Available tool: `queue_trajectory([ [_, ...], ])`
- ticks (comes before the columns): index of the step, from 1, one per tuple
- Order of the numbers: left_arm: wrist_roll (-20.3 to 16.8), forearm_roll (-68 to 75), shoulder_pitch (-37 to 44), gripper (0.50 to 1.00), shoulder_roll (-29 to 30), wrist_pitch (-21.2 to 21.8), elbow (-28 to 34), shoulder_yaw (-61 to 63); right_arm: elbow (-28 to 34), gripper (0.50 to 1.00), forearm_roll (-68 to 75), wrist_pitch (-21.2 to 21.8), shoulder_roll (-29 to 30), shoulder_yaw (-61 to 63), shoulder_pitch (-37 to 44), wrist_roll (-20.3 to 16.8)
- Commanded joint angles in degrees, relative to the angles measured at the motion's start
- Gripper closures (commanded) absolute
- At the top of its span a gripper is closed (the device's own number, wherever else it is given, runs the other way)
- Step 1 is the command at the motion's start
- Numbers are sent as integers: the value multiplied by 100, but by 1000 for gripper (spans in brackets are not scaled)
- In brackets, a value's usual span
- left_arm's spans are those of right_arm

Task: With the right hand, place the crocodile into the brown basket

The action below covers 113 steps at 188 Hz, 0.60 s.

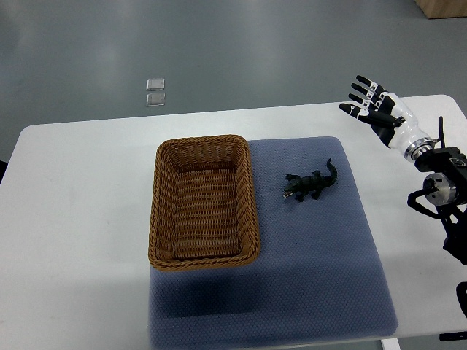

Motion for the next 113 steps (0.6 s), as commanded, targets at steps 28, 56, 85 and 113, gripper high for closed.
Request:
queue_trajectory([
  [28, 7, 2, 9, 500, 0, 12, 0, 21, 17, 572, 0, 7, 0, -6, 10, 0],
  [56, 7, 2, 0, 500, 0, 4, 70, 4, 17, 572, 0, 15, 0, -15, 19, 0],
  [85, -2, 2, -35, 500, 0, 12, 150, 4, 17, 572, 0, 15, 0, -15, 19, 0],
  [113, -2, 2, -35, 500, 0, 12, 158, -14, 8, 572, 0, 33, 9, -15, 19, 0],
])
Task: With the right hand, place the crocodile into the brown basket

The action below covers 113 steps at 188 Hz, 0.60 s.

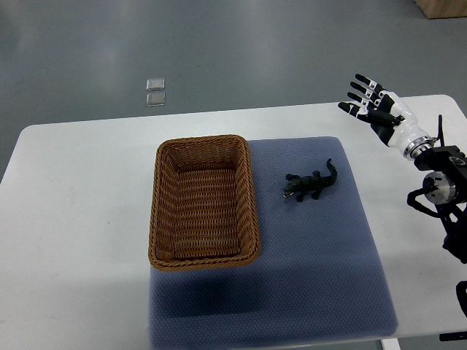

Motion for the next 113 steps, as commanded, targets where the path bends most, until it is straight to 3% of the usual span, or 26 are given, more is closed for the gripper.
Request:
queue_trajectory([
  [1, -1, 2, -2, 500, 0, 2, -3, -13, 0, 572, 0, 16, 9, 0, -7, 0],
  [59, -1, 2, -2, 500, 0, 2, 6, -13, 0, 572, 0, 297, 0, 0, -7, 9],
  [113, -1, 2, -2, 500, 0, 2, 6, -21, 9, 572, 0, 306, -18, 35, 10, 9],
])
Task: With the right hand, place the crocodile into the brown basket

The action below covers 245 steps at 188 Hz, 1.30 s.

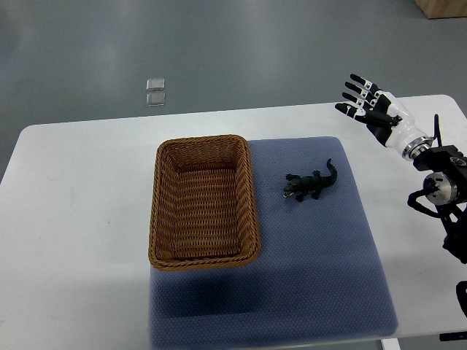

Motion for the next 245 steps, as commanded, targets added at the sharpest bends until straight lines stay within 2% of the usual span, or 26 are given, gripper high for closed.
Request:
queue_trajectory([
  [1, 0, -1, 0, 500, 0, 0, 6, 0, 9, 572, 0, -8, -13, 1, 9, 8],
  [120, 0, -1, 0, 500, 0, 0, 6, 0, 97, 572, -9, 10, -65, -43, 27, -1],
  [146, 0, -1, 0, 500, 0, 0, 6, 0, 105, 572, -88, 203, -189, -131, 123, -1],
  [160, 0, -1, 0, 500, 0, 0, 6, 0, 105, 572, -106, 537, -426, -474, 255, 43],
  [182, 0, -1, 0, 500, 0, 0, 6, -8, 105, 574, -114, 967, -1076, -1449, 677, 403],
  [212, 0, -1, 0, 500, 0, 0, 6, -8, 220, 572, -369, 1214, -1674, -2680, 1336, 632],
  [245, 0, -1, 0, 500, 0, 0, 6, 0, 878, 574, -1731, 1249, -1920, -3515, 1714, 948],
])
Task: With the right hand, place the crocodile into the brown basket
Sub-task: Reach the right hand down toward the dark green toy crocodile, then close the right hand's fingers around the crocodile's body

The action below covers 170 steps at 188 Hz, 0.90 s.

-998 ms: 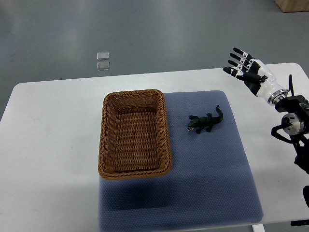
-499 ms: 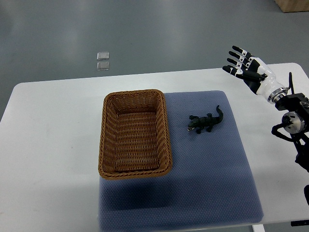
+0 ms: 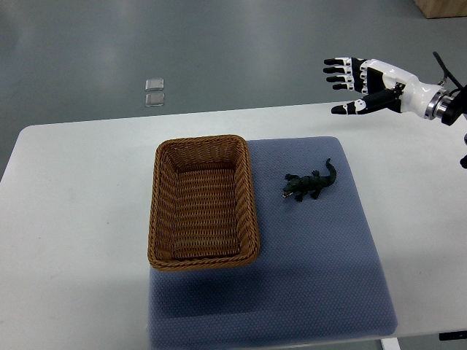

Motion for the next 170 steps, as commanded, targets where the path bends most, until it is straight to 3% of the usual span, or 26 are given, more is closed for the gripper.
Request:
queue_trajectory([
  [1, 0, 0, 1, 500, 0, 0, 0, 7, 383, 574, -823, 2, -137, -414, 168, 166],
  [39, 0, 0, 1, 500, 0, 0, -8, 7, 788, 574, -2185, -262, -111, -1135, 397, 298],
  [110, 0, 0, 1, 500, 0, 0, 0, -2, 963, 574, -2897, -1527, -137, -3306, 1108, 597],
  [170, 0, 0, 1, 500, 0, 0, 0, -2, 1104, 574, -3565, -2002, -94, -3789, 1231, 720],
])
